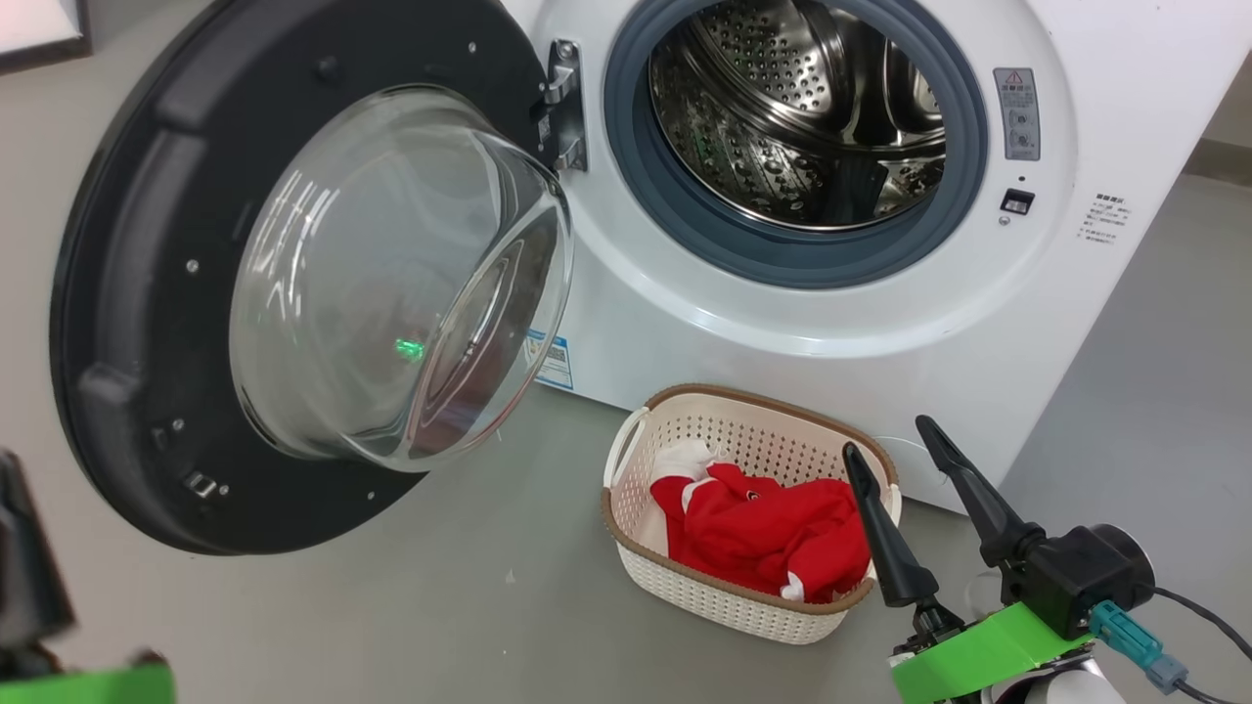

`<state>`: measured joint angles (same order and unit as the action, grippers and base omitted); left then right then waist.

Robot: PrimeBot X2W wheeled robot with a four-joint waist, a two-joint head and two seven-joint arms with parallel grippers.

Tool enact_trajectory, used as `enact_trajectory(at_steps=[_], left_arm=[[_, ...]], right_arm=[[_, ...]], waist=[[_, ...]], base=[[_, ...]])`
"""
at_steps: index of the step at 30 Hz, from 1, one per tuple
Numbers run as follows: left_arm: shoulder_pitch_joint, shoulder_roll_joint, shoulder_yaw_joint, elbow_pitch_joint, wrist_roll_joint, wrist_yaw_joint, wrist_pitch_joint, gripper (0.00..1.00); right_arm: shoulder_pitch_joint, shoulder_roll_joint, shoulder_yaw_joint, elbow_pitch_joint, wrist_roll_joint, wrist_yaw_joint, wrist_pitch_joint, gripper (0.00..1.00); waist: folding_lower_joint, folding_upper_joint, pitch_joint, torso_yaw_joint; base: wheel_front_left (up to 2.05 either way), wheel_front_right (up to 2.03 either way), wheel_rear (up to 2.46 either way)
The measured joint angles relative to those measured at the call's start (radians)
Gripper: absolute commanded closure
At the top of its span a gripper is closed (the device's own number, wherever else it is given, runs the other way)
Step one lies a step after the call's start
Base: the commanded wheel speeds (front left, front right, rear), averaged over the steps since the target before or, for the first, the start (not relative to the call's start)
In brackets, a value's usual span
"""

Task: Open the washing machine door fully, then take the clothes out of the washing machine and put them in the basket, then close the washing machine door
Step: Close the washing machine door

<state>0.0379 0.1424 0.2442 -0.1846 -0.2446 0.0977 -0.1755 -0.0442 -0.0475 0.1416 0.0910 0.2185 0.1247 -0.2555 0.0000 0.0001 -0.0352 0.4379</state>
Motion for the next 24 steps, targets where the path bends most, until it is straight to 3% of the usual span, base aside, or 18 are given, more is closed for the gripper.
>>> enact_trajectory(at_steps=[8,16,20,24], left_arm=[[-0.216,0.033,0.106,0.086,-0.221,-0.040,0.026,1.00],[-0.475,0.081,0.205,0.290,-0.497,-0.067,0.178,1.00],[-0.601,0.110,0.233,0.411,-0.606,-0.055,0.289,1.00],[-0.715,0.131,0.258,0.553,-0.696,-0.002,0.400,1.00]], right_arm=[[0.000,0.000,0.006,0.009,-0.011,0.000,0.000,0.00],[0.000,0.000,0.010,0.028,-0.012,0.000,0.000,0.00],[0.000,0.000,0.015,0.031,-0.012,0.000,0.000,0.00],[0.001,0.000,0.019,0.031,-0.005,0.000,0.000,0.00]], waist=[[0.0000,0.0000,0.006,-0.017],[0.0000,0.0000,-0.010,-0.030],[0.0000,0.0000,-0.016,-0.037],[0.0000,0.0000,-0.017,-0.044]], base=[[0.00,0.00,0.00],[0.00,0.00,0.00],[0.00,0.00,0.00],[0.00,0.00,0.00]])
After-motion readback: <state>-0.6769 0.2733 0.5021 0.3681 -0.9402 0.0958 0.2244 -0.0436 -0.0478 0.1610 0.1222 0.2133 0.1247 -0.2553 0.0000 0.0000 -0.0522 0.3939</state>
